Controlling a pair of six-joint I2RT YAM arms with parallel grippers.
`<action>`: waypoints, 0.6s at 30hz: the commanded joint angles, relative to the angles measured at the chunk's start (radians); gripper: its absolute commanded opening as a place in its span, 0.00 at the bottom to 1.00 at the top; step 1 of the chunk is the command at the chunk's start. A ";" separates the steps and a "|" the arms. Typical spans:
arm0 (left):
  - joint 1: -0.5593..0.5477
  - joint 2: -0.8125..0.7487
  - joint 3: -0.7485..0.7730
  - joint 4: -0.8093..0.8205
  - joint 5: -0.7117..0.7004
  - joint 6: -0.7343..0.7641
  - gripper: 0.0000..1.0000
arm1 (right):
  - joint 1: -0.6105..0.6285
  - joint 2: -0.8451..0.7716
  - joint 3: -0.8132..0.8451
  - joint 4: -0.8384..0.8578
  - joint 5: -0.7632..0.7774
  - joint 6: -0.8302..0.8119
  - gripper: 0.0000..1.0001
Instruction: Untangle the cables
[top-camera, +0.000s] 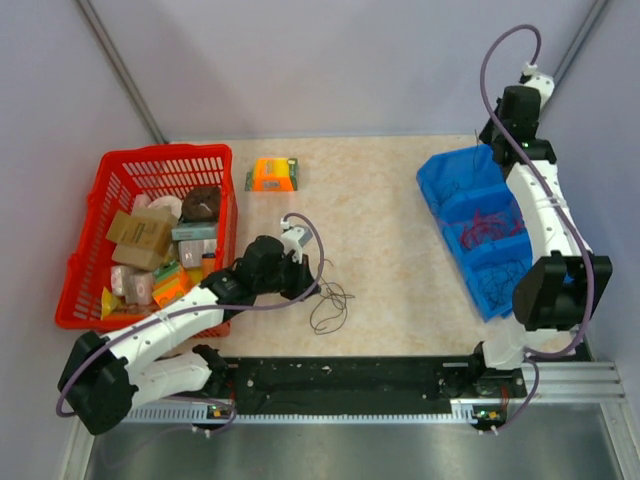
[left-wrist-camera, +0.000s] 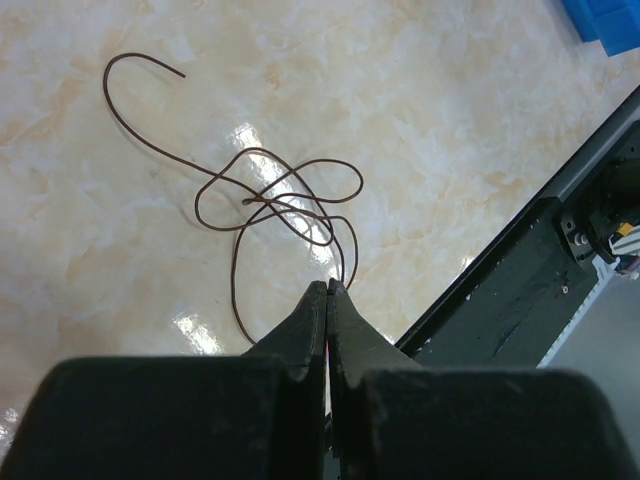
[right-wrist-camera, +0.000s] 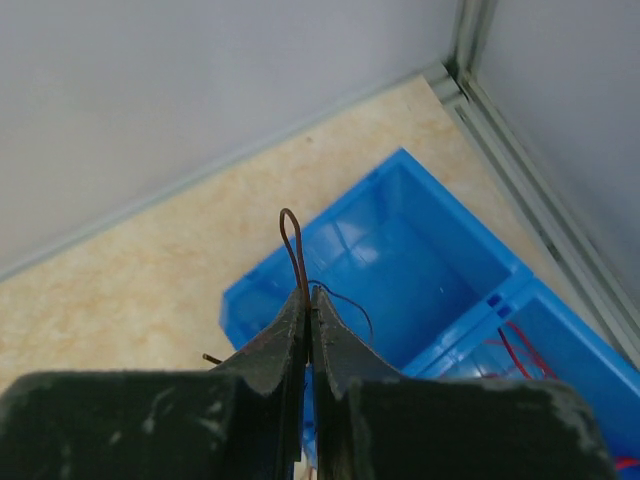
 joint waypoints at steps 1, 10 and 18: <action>-0.002 -0.025 0.064 -0.022 0.003 0.033 0.01 | -0.001 0.054 -0.028 -0.055 0.187 0.027 0.00; -0.002 -0.020 0.070 -0.006 0.018 0.012 0.02 | 0.000 0.143 -0.020 -0.152 0.105 -0.070 0.00; -0.002 0.010 0.062 0.018 0.057 -0.031 0.17 | 0.052 0.130 0.026 -0.373 0.046 -0.047 0.56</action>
